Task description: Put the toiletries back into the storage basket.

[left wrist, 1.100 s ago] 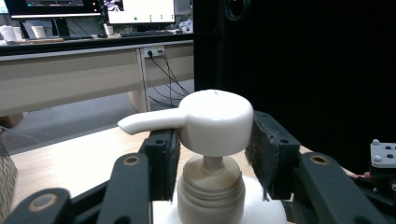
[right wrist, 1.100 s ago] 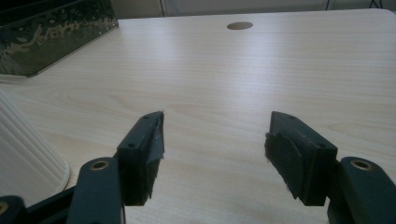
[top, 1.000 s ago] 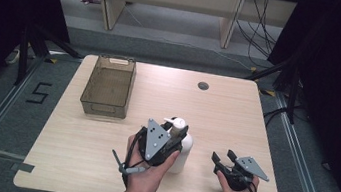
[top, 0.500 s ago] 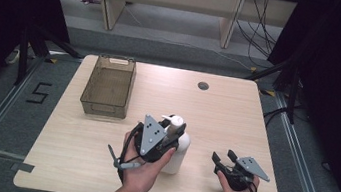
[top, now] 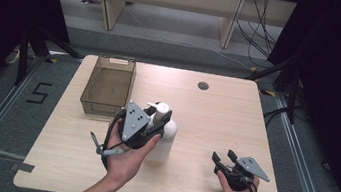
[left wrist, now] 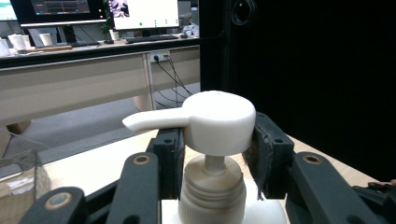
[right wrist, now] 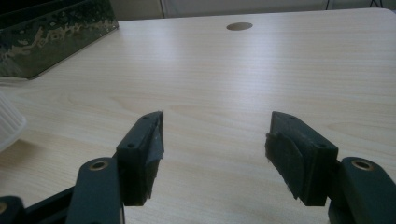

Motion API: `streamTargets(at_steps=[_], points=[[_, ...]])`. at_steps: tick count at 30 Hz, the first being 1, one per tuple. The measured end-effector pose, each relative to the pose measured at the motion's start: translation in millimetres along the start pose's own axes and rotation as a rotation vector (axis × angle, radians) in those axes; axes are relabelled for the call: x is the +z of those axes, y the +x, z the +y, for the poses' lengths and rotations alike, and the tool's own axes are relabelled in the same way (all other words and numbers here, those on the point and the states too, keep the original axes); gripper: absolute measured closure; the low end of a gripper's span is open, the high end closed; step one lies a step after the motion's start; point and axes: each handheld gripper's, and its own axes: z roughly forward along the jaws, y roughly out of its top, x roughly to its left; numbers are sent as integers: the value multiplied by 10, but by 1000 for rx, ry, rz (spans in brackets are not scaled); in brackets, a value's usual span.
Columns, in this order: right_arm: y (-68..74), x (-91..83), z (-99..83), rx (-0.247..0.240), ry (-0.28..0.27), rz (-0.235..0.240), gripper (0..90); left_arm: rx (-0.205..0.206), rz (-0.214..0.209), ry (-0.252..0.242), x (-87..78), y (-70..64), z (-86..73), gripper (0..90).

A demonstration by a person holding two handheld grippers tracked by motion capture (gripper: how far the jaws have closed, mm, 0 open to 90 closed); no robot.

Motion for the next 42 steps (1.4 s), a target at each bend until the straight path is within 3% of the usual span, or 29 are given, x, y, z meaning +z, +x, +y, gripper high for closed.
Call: streamTargets(at_steps=[1, 3, 11, 33, 36, 38, 42], points=[[1, 0, 0, 1, 1, 0, 371, 32, -2, -15, 5, 45, 13, 593], [0, 2, 0, -2, 0, -3, 370, 32, 1, -10, -10, 86, 20, 594], [-2, -12, 3, 3, 18, 0, 371, 19, 20, -17, -67, 261, 32, 593], [7, -4, 0, 13, 6, -4, 371, 8, 78, -25, -180, 599, 73, 594], [2, -2, -1, 4, 0, -5, 371, 10, 86, -24, -202, 648, 90, 594], [-32, 8, 2, -42, -16, -10, 371, 9, 93, -25, -212, 684, 97, 594], [-30, 7, 2, -39, -15, -9, 370, 7, 112, -22, -234, 767, 103, 594]])
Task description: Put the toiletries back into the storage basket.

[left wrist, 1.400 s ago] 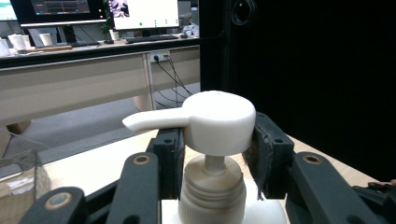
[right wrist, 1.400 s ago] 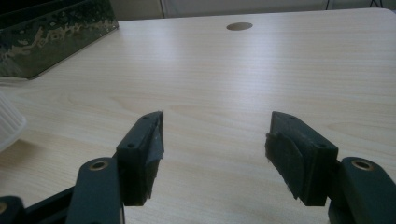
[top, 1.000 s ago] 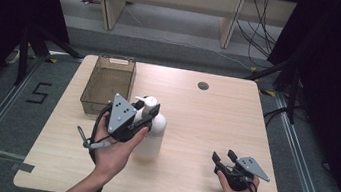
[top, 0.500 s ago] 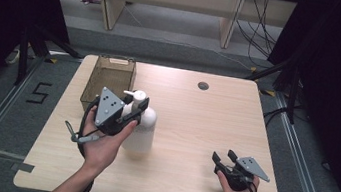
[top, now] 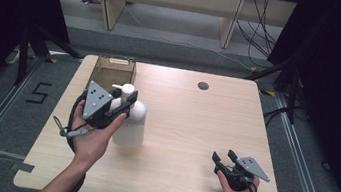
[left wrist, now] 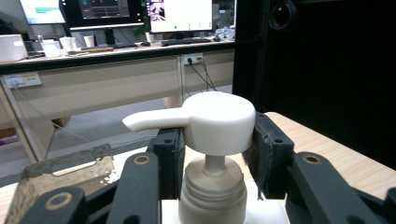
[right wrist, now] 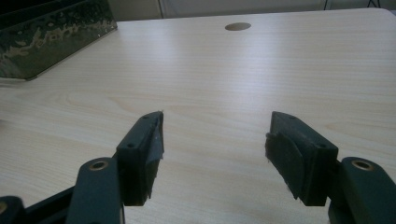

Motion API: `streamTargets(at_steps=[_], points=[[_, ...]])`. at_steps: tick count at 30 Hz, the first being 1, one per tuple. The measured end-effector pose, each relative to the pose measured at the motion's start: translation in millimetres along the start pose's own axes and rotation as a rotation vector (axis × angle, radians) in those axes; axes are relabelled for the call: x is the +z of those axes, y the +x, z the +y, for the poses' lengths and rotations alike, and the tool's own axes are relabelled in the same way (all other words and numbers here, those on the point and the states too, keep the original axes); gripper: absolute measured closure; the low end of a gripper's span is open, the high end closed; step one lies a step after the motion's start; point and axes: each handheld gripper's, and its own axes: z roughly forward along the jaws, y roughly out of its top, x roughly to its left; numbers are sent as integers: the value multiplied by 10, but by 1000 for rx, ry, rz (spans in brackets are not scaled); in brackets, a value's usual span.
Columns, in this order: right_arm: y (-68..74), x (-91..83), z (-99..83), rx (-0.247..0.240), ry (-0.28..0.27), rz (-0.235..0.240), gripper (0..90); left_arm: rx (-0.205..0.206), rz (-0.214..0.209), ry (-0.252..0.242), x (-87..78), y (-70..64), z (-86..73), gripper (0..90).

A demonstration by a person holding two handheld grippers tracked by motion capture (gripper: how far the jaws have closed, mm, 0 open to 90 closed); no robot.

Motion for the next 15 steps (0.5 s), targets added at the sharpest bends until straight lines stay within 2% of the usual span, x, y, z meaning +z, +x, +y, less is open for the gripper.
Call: streamTargets(at_steps=[4, 15], points=[[2, -3, 1, 2, -1, 0, 370, 10, 21, -2, -23, 87, 20, 594], [2, -2, 1, 2, -8, -1, 370, -2, 68, -3, -57, 285, 44, 594]])
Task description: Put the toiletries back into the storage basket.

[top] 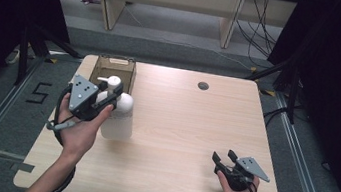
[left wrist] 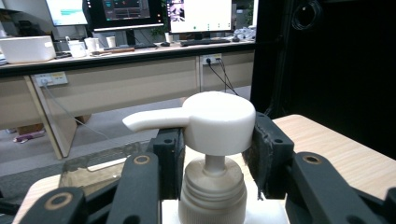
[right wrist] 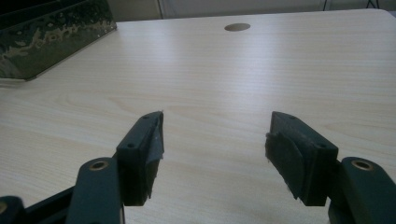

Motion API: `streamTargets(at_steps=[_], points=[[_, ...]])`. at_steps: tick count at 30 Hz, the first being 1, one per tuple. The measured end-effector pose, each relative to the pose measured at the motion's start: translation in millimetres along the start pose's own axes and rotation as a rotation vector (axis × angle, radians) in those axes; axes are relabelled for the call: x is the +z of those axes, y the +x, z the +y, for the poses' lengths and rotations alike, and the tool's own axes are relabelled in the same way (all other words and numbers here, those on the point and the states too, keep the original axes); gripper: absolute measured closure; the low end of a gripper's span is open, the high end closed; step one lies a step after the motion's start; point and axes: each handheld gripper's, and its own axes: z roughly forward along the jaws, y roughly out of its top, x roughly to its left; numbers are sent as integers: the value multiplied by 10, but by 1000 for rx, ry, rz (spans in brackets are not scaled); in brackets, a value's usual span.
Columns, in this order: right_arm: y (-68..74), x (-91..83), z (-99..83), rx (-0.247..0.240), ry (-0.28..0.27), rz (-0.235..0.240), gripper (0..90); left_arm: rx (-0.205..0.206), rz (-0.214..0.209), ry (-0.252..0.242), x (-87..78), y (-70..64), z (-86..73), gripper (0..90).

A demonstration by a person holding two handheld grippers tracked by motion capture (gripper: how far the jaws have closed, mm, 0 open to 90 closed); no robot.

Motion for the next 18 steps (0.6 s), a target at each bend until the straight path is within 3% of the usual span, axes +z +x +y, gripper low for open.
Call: streamTargets(at_steps=[18], points=[[14, 8, -5, 21, -1, 16, 370, 0, 51, 0, -29, 230, 46, 594]])
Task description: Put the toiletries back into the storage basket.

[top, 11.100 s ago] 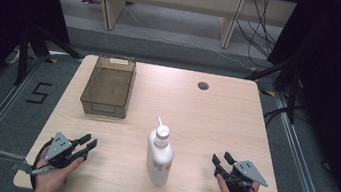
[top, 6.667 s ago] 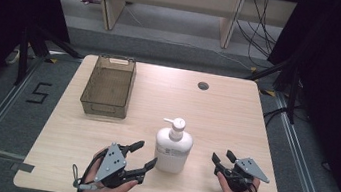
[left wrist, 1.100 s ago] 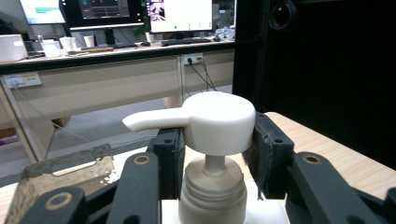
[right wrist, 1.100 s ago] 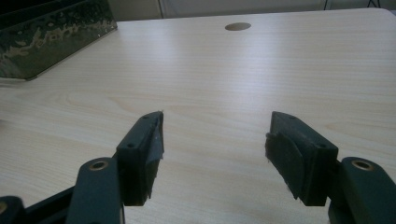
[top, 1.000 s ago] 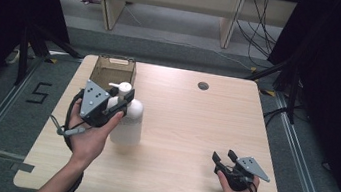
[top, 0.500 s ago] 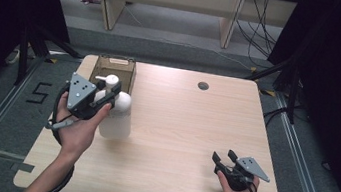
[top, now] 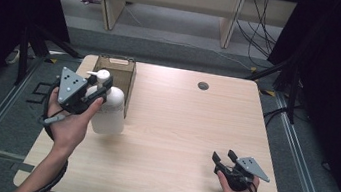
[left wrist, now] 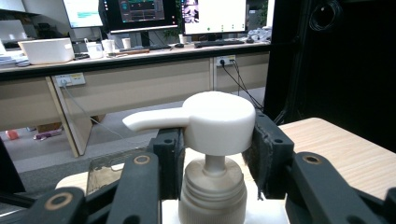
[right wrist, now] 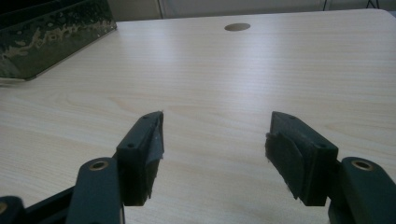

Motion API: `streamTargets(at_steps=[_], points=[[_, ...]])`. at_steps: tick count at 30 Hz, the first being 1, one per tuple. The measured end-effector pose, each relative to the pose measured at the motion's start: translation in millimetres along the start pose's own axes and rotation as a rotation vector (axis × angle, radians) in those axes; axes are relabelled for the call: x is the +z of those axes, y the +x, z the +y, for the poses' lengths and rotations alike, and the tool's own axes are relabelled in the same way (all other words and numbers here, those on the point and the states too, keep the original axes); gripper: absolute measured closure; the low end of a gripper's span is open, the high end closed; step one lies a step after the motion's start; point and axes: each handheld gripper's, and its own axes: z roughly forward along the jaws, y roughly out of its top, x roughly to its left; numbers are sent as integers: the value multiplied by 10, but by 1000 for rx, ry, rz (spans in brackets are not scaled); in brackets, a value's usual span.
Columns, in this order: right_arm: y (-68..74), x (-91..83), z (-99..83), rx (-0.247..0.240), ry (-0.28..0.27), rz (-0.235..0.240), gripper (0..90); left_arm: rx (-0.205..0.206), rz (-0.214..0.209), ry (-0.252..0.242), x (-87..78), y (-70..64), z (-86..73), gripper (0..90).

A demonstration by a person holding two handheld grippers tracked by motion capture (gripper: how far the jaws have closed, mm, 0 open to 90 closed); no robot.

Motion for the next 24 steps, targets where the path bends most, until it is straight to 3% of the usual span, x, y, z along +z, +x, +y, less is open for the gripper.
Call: streamTargets(at_steps=[1, 2, 15, 17, 24], points=[[-14, -5, 4, -23, -2, -12, 370, 1, 2, 2, -2, 11, 1, 594], [2, -5, 2, -2, 6, -10, 371, 3, 4, 1, -2, 20, 2, 594], [-3, -4, -1, -13, 6, -4, 371, 0, 22, 2, 0, 127, 11, 594], [2, -7, -1, -14, 15, -23, 371, 1, 26, 3, -3, 149, 15, 594], [-3, -5, -1, -11, 10, -5, 371, -2, 45, -2, 16, 214, 26, 594]])
